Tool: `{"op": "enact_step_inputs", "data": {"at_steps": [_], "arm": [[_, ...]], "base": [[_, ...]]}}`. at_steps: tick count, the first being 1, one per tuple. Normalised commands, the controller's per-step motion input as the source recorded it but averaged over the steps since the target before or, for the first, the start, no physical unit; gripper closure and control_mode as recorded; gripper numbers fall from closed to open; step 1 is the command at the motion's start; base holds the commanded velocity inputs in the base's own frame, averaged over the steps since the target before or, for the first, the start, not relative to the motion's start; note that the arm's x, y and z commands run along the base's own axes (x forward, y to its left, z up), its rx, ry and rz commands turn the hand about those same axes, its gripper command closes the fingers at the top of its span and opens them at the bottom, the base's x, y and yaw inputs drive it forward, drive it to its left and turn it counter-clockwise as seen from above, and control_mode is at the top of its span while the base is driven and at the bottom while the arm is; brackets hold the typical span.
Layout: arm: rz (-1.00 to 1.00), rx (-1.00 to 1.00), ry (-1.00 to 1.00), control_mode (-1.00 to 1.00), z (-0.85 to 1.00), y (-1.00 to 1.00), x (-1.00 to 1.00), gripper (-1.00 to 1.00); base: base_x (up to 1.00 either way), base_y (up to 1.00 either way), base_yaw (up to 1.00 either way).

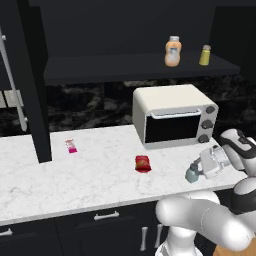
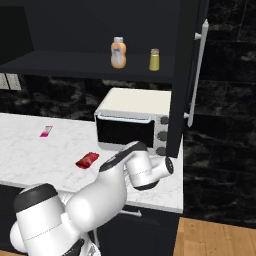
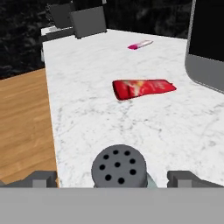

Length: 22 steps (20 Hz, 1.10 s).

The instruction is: Put the shaker and condiment bottle from the counter next to their counterparts in the cabinet.

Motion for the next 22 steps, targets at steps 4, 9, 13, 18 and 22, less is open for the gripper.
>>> {"op": "enact_step_inputs", "data": {"at_steps": [4, 9, 13, 18, 22], "arm": [[0.0, 0.0, 0.01, -1.0, -0.04, 0.03, 0.0, 1.0], [0.0, 0.0, 0.0, -1.0, -0.01, 0.0, 0.0, 1.0], [0.0, 0.0, 0.0, -1.0, 0.0, 0.0, 0.0, 1.0], [0.0, 0.0, 0.0, -1.0, 0.07, 0.02, 0.0, 1.0], [0.0, 0.0, 0.0, -1.0, 0.44, 0.13, 0.0, 1.0]], "base": [[0.0, 0.0, 0.0], [0.0, 0.0, 0.0], [0.0, 0.0, 0.0], [0.0, 0.0, 0.0], [0.0, 0.0, 0.0]]}}
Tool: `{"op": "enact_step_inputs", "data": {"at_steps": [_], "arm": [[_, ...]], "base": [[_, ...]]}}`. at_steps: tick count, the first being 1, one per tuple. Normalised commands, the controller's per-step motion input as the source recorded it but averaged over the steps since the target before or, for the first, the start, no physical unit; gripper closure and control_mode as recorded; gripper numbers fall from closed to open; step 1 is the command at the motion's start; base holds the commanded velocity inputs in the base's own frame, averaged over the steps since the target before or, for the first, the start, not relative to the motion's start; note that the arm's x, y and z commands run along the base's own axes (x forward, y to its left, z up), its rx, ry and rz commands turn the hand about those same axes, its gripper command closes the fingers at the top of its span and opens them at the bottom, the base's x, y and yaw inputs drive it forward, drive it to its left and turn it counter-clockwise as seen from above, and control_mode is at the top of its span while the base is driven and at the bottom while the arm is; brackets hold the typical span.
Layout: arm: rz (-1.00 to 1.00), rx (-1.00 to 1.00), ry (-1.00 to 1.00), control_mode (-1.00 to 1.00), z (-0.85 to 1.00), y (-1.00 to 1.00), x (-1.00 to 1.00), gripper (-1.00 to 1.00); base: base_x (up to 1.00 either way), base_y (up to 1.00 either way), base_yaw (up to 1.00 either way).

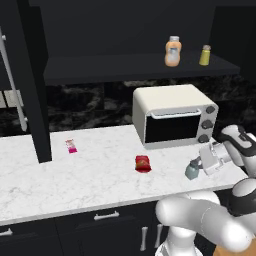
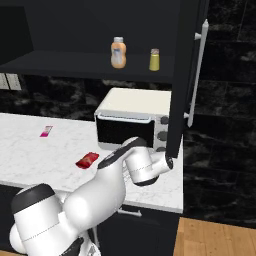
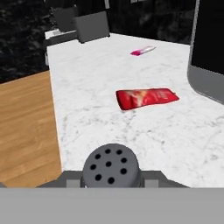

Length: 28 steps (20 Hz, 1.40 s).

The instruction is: Put the shaker and condiment bottle from the counter next to their counterparts in the cabinet.

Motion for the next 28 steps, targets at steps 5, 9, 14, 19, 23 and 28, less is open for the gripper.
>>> {"op": "enact_step_inputs", "data": {"at_steps": [5, 9, 14, 19, 23, 28], "arm": [[-0.01, 0.0, 0.0, -1.0, 0.52, 0.11, 0.0, 1.0], [-0.14, 0.0, 0.0, -1.0, 0.44, 0.04, -0.05, 1.0], [-0.23, 0.0, 0.0, -1.0, 0.29, 0.0, -0.08, 1.0], [-0.3, 0.0, 0.0, -1.0, 0.07, 0.0, -0.03, 1.0], [-0.08, 0.0, 0.0, -1.0, 0.0, 0.01, -0.01, 1.0], [-0.05, 0.0, 0.0, -1.0, 0.0, 0.0, 0.0, 1.0]], "base": [[0.0, 0.0, 0.0], [0.0, 0.0, 0.0], [0.0, 0.0, 0.0], [0.0, 0.0, 0.0], [0.0, 0.0, 0.0], [0.0, 0.0, 0.0]]}}
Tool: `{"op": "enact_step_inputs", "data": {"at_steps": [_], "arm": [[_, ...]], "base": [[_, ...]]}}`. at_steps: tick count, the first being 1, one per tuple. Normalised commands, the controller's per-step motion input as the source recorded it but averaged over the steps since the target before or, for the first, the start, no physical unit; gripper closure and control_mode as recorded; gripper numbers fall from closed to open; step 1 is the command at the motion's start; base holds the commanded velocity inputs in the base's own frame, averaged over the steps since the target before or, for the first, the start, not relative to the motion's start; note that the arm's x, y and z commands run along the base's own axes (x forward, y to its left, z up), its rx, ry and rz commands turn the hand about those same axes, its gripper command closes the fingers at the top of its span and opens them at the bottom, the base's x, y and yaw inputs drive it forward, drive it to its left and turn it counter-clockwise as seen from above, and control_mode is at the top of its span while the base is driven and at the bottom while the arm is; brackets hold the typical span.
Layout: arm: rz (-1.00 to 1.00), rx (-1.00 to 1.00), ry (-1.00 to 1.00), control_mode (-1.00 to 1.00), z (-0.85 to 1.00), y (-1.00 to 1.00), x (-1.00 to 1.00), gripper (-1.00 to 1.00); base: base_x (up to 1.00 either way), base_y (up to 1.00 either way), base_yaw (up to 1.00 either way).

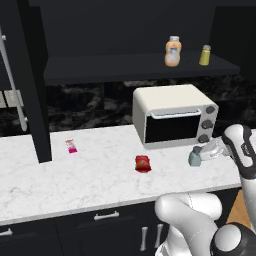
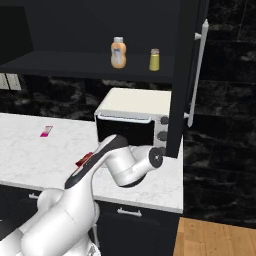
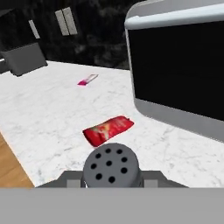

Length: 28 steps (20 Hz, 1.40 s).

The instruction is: Put the shaker and condiment bottle from the counter next to their counterparts in the cabinet.

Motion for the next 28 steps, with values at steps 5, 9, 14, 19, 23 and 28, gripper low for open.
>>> {"op": "enact_step_inputs", "data": {"at_steps": [5, 9, 14, 19, 23, 28], "arm": [[-0.23, 0.0, 0.0, -1.0, 0.18, 0.0, 0.0, 1.0], [-0.24, 0.0, 0.0, -1.0, 0.27, 0.0, 0.0, 1.0], [-0.27, 0.0, 0.01, -1.0, 0.52, 0.0, 0.0, 1.0], [-0.29, -0.02, 0.0, -1.0, 0.7, 0.0, 0.0, 1.0], [-0.28, -0.03, 0.0, -1.0, 0.69, 0.0, 0.0, 1.0], [-0.27, -0.03, 0.0, -1.0, 0.71, 0.0, 0.0, 1.0]], "base": [[0.0, 0.0, 0.0], [0.0, 0.0, 0.0], [0.0, 0.0, 0.0], [0.0, 0.0, 0.0], [0.0, 0.0, 0.0], [0.0, 0.0, 0.0]]}}
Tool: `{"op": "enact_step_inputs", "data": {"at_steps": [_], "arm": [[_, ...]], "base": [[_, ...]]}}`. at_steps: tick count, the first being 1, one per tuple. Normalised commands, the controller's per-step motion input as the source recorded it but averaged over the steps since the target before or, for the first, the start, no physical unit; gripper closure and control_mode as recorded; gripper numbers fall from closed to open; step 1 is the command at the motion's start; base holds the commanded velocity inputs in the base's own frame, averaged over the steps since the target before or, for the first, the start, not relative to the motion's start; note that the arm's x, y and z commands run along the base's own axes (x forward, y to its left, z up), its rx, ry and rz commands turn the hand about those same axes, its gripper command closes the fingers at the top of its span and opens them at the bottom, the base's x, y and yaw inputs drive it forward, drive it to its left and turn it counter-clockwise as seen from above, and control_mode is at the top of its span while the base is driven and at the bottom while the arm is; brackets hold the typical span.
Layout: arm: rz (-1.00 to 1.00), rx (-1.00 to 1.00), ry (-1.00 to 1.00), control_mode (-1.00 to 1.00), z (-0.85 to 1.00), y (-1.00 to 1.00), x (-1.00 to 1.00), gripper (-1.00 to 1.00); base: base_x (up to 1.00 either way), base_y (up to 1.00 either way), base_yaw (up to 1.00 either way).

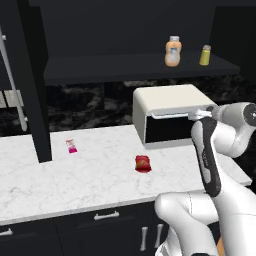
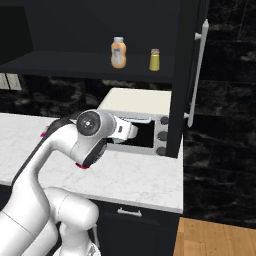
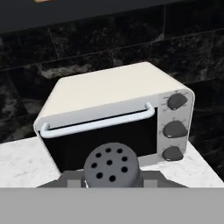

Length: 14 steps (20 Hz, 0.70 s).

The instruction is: Put the shaker and condiment bottle from the counter next to their counterparts in the cabinet.

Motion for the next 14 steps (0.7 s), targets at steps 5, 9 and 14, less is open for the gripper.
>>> {"op": "enact_step_inputs", "data": {"at_steps": [5, 9, 14], "arm": [[-0.29, -0.02, 0.0, -1.0, 0.8, 0.0, 0.0, 1.0], [-0.28, 0.0, 0.0, -1.0, 0.86, 0.0, 0.0, 1.0], [-0.23, 0.0, 0.0, -1.0, 0.86, -0.03, 0.0, 1.0]], "base": [[0.0, 0.0, 0.0], [0.0, 0.0, 0.0], [0.0, 0.0, 0.0]]}}
